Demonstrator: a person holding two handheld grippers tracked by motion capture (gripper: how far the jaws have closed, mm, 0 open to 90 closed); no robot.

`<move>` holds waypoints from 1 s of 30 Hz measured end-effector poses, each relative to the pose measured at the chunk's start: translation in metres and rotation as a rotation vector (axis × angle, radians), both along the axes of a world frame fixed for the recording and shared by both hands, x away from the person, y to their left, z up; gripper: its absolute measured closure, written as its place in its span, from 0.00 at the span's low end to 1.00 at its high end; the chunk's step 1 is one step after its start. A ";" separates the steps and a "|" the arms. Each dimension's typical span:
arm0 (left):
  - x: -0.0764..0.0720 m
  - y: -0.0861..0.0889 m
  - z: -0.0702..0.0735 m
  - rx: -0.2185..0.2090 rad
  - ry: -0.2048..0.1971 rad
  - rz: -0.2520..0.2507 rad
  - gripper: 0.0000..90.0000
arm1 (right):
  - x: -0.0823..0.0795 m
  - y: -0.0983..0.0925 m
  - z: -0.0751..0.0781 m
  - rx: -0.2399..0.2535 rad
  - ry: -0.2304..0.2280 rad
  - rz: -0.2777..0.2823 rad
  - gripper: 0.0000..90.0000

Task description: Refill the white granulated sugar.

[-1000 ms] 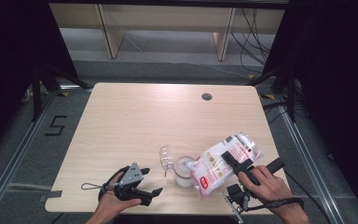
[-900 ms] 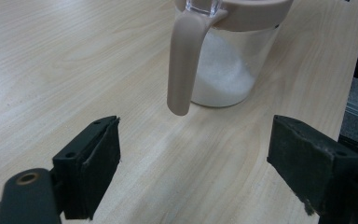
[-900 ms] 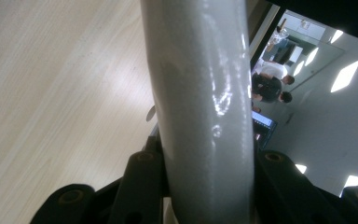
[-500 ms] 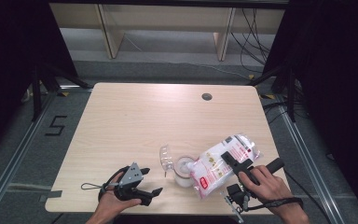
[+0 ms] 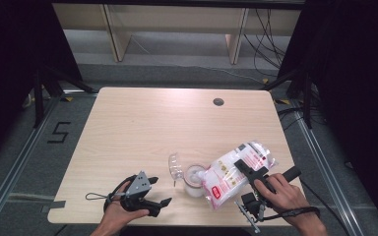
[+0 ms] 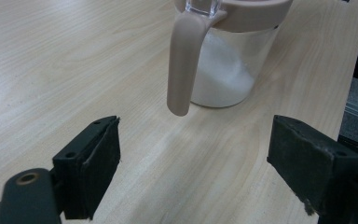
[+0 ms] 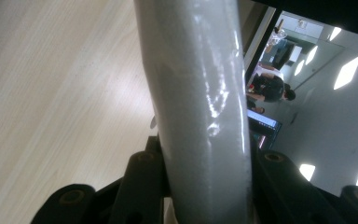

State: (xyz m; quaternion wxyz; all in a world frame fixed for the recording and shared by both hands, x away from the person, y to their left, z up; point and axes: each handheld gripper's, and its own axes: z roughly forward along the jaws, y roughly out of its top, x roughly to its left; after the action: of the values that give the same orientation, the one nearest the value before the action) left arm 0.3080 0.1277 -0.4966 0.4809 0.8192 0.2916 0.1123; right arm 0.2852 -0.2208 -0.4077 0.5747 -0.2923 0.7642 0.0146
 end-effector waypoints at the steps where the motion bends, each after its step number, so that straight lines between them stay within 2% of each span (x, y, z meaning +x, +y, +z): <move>1: 0.000 0.000 0.000 0.000 0.000 0.000 0.18 | 0.001 -0.001 -0.001 0.013 -0.001 0.009 0.80; 7: 0.000 0.000 0.000 0.000 0.000 0.001 0.18 | 0.004 -0.003 -0.004 0.047 0.044 -0.013 0.81; 10: 0.000 0.001 0.000 0.007 -0.009 0.003 0.18 | 0.006 -0.005 -0.005 0.071 0.062 0.000 0.81; 12: 0.000 0.000 0.000 -0.002 -0.002 0.003 0.18 | 0.007 -0.005 -0.004 0.076 0.059 0.010 0.81; 17: 0.000 0.000 0.000 -0.004 -0.004 0.005 0.18 | 0.008 -0.007 -0.006 0.114 0.085 0.008 0.81; 18: 0.001 0.001 0.000 0.009 -0.011 0.001 0.18 | 0.009 -0.007 -0.006 0.124 0.092 0.017 0.81; 19: 0.000 0.000 0.000 -0.001 -0.008 0.003 0.18 | 0.009 -0.007 -0.005 0.130 0.095 0.026 0.81; 22: 0.000 0.000 0.000 0.000 -0.007 0.003 0.18 | 0.011 -0.011 -0.006 0.185 0.129 0.016 0.82; 23: 0.000 0.001 0.000 0.008 -0.010 0.003 0.18 | 0.013 -0.012 -0.005 0.186 0.123 0.036 0.82; 24: 0.000 0.000 0.000 -0.001 -0.004 0.006 0.18 | 0.012 -0.014 -0.008 0.217 0.148 0.009 0.82; 26: 0.000 0.001 0.001 0.016 -0.006 0.000 0.18 | 0.014 -0.015 -0.007 0.217 0.129 0.037 0.82; 30: 0.000 0.001 0.000 0.004 -0.009 0.002 0.18 | 0.018 -0.020 -0.009 0.263 0.160 0.043 0.82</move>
State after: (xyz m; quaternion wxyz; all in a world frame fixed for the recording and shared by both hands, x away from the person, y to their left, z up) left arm 0.3084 0.1283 -0.4964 0.4804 0.8194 0.2900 0.1169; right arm 0.3028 -0.2409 -0.4165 0.5448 -0.2286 0.7927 0.1502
